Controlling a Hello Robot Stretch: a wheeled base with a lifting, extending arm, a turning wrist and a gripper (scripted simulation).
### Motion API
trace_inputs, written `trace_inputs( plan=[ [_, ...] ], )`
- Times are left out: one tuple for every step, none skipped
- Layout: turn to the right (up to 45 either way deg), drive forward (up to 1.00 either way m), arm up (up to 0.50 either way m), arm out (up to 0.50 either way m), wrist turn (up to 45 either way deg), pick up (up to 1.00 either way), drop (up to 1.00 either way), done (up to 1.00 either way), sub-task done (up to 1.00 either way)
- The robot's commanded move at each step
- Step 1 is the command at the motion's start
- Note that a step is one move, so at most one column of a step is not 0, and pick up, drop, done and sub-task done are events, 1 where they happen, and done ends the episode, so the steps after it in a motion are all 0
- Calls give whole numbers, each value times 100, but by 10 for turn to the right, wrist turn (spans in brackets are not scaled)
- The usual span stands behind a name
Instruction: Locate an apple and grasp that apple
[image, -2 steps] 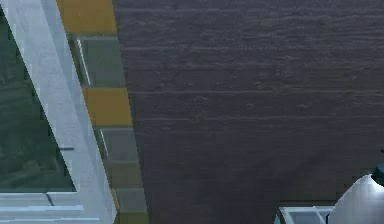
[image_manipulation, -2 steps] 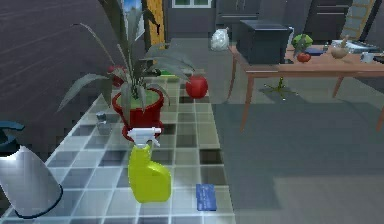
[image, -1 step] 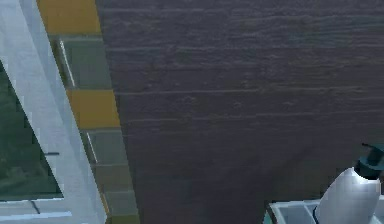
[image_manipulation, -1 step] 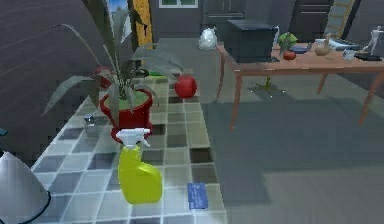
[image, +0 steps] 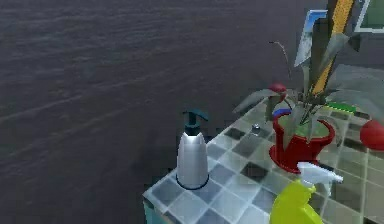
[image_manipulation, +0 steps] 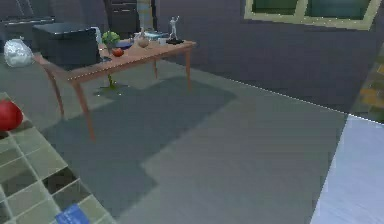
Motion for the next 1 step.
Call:
trace_inputs(
  plan=[
    [450,0,0,0,0,0,0,0,0]
  ],
)
